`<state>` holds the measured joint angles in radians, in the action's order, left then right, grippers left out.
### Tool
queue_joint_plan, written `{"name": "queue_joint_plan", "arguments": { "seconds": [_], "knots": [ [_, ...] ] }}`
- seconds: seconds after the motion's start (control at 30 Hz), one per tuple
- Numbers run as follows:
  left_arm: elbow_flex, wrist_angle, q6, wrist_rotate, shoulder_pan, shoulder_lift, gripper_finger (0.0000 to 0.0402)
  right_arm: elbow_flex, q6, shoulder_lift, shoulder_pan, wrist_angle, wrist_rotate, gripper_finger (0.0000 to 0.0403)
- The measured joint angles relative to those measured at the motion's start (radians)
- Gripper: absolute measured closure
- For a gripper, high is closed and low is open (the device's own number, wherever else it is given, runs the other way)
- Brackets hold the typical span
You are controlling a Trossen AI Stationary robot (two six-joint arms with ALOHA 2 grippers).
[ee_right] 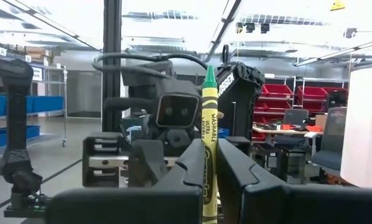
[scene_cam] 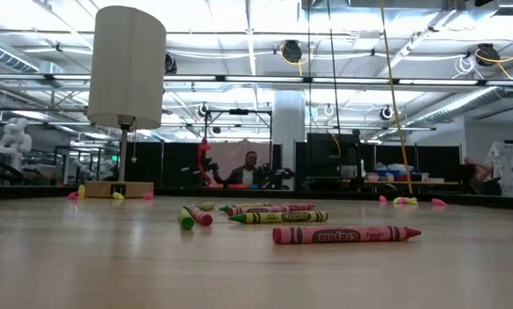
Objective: Sort crayons
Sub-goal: Put the green crayon into the red bin
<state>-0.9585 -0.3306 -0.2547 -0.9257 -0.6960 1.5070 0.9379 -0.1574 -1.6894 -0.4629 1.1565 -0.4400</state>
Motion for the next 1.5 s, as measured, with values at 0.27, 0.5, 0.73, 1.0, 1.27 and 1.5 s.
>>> {"name": "queue_joint_plan", "arguments": {
  "seconds": [0.27, 0.5, 0.73, 1.0, 1.27, 1.5],
  "knots": [
    [0.0, -0.079, 0.085, 0.0, 0.003, -0.001, 0.0199, 0.0, -0.006, 0.0, 0.005, 0.007, 0.0, 0.0398],
    [0.0, -0.117, 0.08, 0.008, 0.056, 0.038, 0.0158, 0.0, -0.016, 0.0, 0.01, 0.015, 0.001, 0.0398],
    [0.0, -0.158, 0.091, 0.064, 0.079, 0.045, 0.0158, 0.0, -0.02, 0.0, 0.012, 0.01, 0.001, 0.0398],
    [0.0, -0.24, 0.14, 0.159, 0.107, 0.045, 0.0158, 0.0, -0.02, 0.0, 0.013, 0.007, 0.001, 0.0398],
    [0.0, -0.239, 0.14, 0.222, 0.149, 0.045, 0.0158, 0.0, -0.021, 0.0, 0.04, 0.0, 0.001, 0.0398],
    [0.0, -0.244, 0.191, 0.237, 0.155, 0.045, 0.0158, 0.001, 0.005, 0.0, 0.054, -0.035, 0.001, 0.0398]
  ]
}}
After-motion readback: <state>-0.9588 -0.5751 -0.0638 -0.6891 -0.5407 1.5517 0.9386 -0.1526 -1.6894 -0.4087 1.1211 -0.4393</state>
